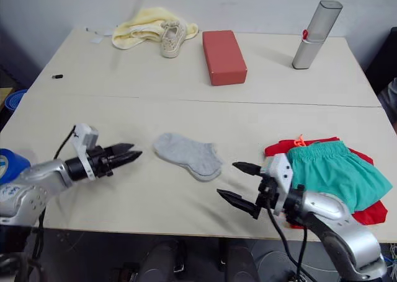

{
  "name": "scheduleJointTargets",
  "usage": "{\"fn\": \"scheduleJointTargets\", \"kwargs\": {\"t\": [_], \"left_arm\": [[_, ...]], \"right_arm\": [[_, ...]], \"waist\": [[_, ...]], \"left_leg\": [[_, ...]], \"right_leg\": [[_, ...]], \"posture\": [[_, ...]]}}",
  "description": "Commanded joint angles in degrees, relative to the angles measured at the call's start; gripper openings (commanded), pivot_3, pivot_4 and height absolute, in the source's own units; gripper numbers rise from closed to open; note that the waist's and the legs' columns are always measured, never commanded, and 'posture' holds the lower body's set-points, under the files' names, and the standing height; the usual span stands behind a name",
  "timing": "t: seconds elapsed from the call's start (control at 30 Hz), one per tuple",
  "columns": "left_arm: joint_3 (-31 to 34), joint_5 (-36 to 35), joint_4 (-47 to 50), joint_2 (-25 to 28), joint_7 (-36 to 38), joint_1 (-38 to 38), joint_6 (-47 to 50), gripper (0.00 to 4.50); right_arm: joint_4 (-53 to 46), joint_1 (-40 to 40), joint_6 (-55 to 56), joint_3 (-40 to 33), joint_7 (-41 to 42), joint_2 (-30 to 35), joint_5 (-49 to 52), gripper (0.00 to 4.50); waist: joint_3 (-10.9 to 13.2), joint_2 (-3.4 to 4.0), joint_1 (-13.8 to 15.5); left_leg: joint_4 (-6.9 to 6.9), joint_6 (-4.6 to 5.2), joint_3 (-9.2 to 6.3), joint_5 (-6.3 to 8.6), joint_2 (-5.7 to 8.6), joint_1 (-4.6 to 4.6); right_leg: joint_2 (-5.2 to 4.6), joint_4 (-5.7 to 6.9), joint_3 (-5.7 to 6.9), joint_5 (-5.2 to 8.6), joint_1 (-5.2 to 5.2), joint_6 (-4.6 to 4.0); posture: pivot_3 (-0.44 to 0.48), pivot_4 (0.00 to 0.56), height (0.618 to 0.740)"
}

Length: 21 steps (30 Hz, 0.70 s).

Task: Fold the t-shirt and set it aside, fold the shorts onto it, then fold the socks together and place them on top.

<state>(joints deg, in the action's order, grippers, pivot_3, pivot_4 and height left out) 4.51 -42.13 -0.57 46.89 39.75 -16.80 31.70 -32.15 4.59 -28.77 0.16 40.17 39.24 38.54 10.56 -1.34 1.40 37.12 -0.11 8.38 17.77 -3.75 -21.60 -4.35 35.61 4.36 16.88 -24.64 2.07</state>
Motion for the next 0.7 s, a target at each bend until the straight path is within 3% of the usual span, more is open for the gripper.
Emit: {"fn": "scheduleJointTargets", "kwargs": {"t": [0.03, 0.23, 0.4, 0.57, 0.7], "left_arm": [[-3.0, 6.7, -6.2, -2.1, 5.2, -6.5, -4.6, 2.52], [-7.7, 19.5, -22.1, -10.1, 4.5, -19.8, -14.4, 2.52], [-9.6, 27.0, -35.3, -16.3, 4.5, -28.5, -21.5, 2.52], [-11.0, 30.7, -39.0, -17.7, 7.3, -30.8, -20.0, 2.52], [-11.4, 32.2, -35.5, -15.8, 10.0, -28.1, -17.7, 2.52]], "right_arm": [[1.4, -2.7, -2.4, 2.7, -3.6, -2.4, -3.0, 4.5], [4.6, -6.8, -2.4, 10.6, -1.6, -2.1, -11.5, 4.5], [7.5, -9.8, -3.7, 11.4, -3.3, -5.0, -13.8, 4.5], [8.7, -11.2, -4.1, 11.7, -3.6, -7.0, -15.3, 4.5], [10.3, -13.0, -4.0, 10.6, -4.3, -8.4, -16.5, 4.5]], "waist": [[0.0, -0.01, -0.1], [0.0, -0.06, -0.2], [0.0, -0.11, -0.3], [0.0, -0.15, -1.0], [0.0, -0.15, -1.6]], "left_leg": [[0.0, -0.01, 0.02, -0.01, 0.02, -0.01], [0.26, -0.14, 0.14, -0.09, 0.0, -0.23], [0.95, -0.13, 0.31, -0.08, 0.05, -0.83], [1.05, -0.05, 0.42, -0.11, 0.04, -0.81], [1.07, -0.02, 0.43, -0.15, -0.01, -0.79]], "right_leg": [[0.0, -0.02, 0.01, -0.11, 0.01, 0.2], [0.22, 0.04, 0.09, -0.1, -0.13, 0.42], [0.79, 0.38, 0.25, -0.26, -0.7, 0.69], [0.81, 0.43, 0.19, -0.35, -0.71, 0.8], [0.78, 0.54, 0.15, -0.36, -0.73, 0.8]], "posture": [[0.0, 0.15, 0.74], [0.0, 0.15, 0.74], [0.0, 0.15, 0.74], [0.0, 0.15, 0.74], [0.0, 0.15, 0.74]]}}
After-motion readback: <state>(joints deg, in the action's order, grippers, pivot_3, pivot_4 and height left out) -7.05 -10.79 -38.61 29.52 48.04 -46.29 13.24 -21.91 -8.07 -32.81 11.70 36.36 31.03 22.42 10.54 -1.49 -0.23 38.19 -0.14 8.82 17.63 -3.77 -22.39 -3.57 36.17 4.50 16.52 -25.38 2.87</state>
